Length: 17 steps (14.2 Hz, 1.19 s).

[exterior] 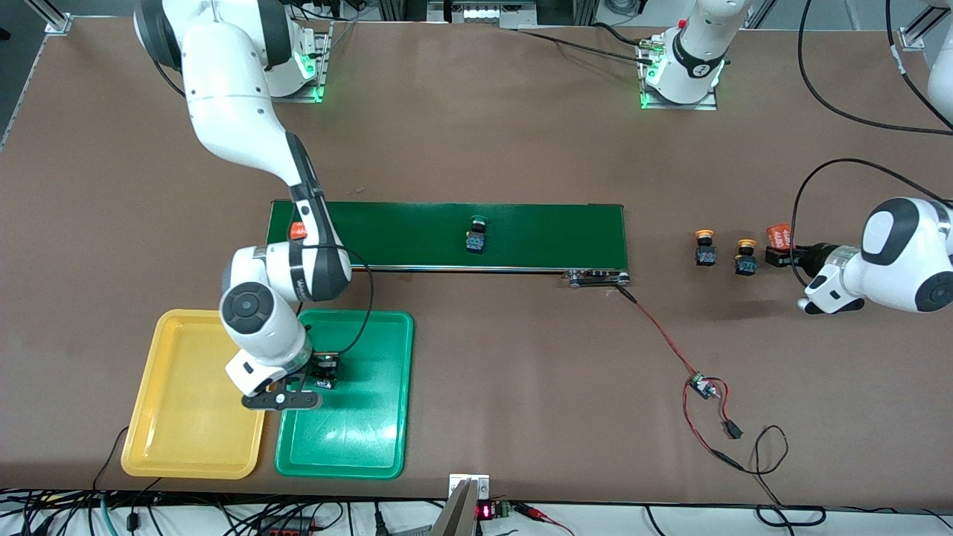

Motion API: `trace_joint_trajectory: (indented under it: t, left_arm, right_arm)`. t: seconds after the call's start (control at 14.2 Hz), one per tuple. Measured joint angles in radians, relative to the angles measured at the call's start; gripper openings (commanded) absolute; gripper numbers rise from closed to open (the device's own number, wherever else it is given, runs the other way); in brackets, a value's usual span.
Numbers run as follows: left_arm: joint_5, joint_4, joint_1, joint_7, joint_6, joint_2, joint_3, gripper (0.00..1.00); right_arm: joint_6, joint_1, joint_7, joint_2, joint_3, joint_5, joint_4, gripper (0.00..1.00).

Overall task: Sort buttons by color to trays
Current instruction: 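Lower the button into the green tray and open the right gripper, then grasp the second belt button with the right gripper while the left gripper places a cylinder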

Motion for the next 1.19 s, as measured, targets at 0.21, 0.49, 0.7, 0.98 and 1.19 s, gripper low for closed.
trace_joint_trajectory:
  t: [0.21, 0.49, 0.7, 0.98, 1.19]
  left_arm:
    - [-0.001, 0.006, -0.001, -0.006, -0.059, -0.056, -0.092, 0.33]
    - [-0.002, 0.002, -0.027, -0.007, -0.075, -0.065, -0.235, 0.33]
    - [-0.002, -0.010, -0.124, 0.008, -0.076, -0.062, -0.273, 0.29]
    - [-0.002, -0.016, -0.255, 0.126, -0.062, -0.061, -0.312, 0.27]
    - [-0.003, -0.025, -0.352, 0.232, -0.004, -0.058, -0.314, 0.26]
  right_arm:
    - [-0.157, 0.047, 0.066, -0.101, 0.006, 0.001, -0.004, 1.00]
    - [-0.249, 0.198, 0.263, -0.221, 0.010, 0.002, -0.109, 1.00]
    - [-0.249, 0.306, 0.349, -0.275, 0.010, 0.001, -0.201, 1.00]
    - [-0.249, 0.394, 0.406, -0.304, 0.011, 0.001, -0.280, 1.00]
    - [-0.248, 0.461, 0.470, -0.304, 0.011, 0.001, -0.340, 1.00]
